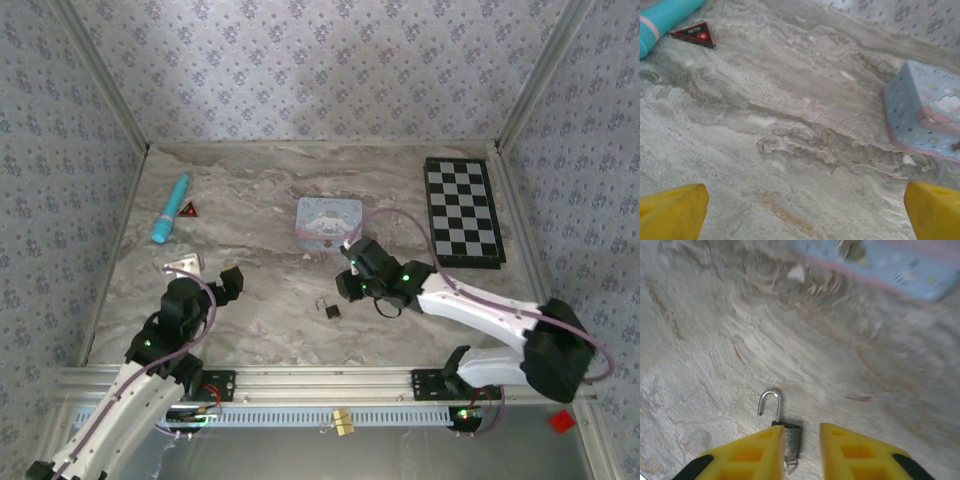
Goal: Unlock the padlock with the key
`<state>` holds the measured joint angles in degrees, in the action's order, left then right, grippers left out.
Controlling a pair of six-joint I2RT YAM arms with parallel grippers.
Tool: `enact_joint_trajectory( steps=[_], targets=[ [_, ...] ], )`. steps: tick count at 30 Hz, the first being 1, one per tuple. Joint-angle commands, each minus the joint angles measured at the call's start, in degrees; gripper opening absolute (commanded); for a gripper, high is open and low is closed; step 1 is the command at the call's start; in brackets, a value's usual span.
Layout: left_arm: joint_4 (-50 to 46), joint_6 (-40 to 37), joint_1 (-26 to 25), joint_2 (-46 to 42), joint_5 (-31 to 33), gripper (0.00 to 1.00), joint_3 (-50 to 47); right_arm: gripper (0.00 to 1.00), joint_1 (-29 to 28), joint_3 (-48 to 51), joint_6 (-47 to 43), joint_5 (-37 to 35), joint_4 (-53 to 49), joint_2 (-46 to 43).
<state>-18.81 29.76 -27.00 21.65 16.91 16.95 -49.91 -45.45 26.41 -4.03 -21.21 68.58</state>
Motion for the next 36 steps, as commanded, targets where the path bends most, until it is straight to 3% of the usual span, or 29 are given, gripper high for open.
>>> enact_joint_trajectory(
  steps=[1, 7, 12, 18, 23, 27, 30, 32, 36],
  targets=[
    [3.31, 1.44, -0.15, 3.91, 3.4, 1.0, 3.7, 0.27, 2.95, 1.92, -2.22, -8.04, -4.38, -8.02],
    [7.53, -2.55, -0.24, 11.64, 10.08, 1.0, 9.55, 0.36, 13.75, 4.79, -1.28, -11.4, -1.85, -18.62],
    [12.82, -9.46, -0.24, 18.34, 25.16, 1.0, 13.97, 0.63, 20.18, 8.19, -4.86, -16.9, 0.86, -25.06],
    [23.68, -19.22, 1.84, 32.14, 29.83, 1.0, 14.78, 0.91, 25.83, 13.28, -16.65, -19.58, 6.99, -27.61],
    [33.26, -24.38, 6.56, 47.09, 35.15, 1.0, 14.02, 0.99, 33.43, 16.16, -17.5, -23.12, 10.39, -23.59],
    [49.36, -29.62, 10.6, 49.84, 26.77, 1.0, 7.08, 0.99, 37.75, 22.32, -19.0, -23.48, 21.49, -20.67],
    [51.02, -27.24, 15.01, 51.9, 20.72, 1.0, 6.45, 0.99, 39.99, 24.81, -20.07, -24.0, 28.26, -16.71],
    [57.75, -27.42, 17.21, 54.4, 16.44, 1.0, 3.83, 0.99, 40.53, 25.32, -20.79, -24.84, 32.16, -13.44],
    [65.46, -30.27, 18.42, 57.58, 10.08, 1.0, 2.94, 0.99, 40.76, 24.77, -25.89, -23.15, 40.89, -4.72]
  ],
)
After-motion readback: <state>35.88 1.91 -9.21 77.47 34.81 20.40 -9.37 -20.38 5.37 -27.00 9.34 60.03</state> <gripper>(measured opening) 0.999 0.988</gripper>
